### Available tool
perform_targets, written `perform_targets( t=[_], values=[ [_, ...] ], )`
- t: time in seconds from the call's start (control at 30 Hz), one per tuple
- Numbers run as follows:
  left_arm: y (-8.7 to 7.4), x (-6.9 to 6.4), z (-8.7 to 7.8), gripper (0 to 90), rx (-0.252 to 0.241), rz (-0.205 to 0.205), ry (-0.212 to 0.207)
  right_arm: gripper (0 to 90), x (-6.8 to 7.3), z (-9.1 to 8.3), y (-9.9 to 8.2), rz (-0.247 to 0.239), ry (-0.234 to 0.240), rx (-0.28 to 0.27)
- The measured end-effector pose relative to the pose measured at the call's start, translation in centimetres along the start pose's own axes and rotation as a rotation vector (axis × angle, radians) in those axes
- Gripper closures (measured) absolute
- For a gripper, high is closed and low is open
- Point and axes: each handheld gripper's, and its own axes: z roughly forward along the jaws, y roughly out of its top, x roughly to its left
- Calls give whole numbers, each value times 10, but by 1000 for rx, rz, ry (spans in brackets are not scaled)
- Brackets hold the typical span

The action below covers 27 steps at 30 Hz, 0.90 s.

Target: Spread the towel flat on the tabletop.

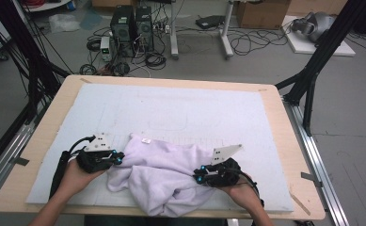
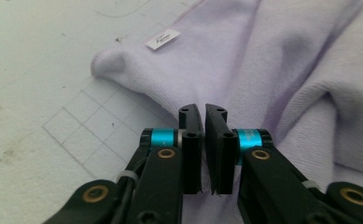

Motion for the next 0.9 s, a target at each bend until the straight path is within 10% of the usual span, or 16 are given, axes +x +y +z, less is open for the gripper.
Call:
perform_targets(
  t=[0.27,0.4,0.47,0.63,0.9],
  values=[
    [27,14,17,601,-35,-18,-25,576,-30,-22,28,5,-151,-57],
    [29,20,43,486,9,-26,-10,544,-67,-8,15,159,-144,4],
    [24,23,57,517,83,-31,-16,557,-72,3,11,175,-146,27],
    [19,25,56,817,73,-35,-49,764,-71,14,8,158,-93,42],
    [24,27,39,854,18,-40,-22,789,-68,-6,18,138,-119,-22]
  ],
)
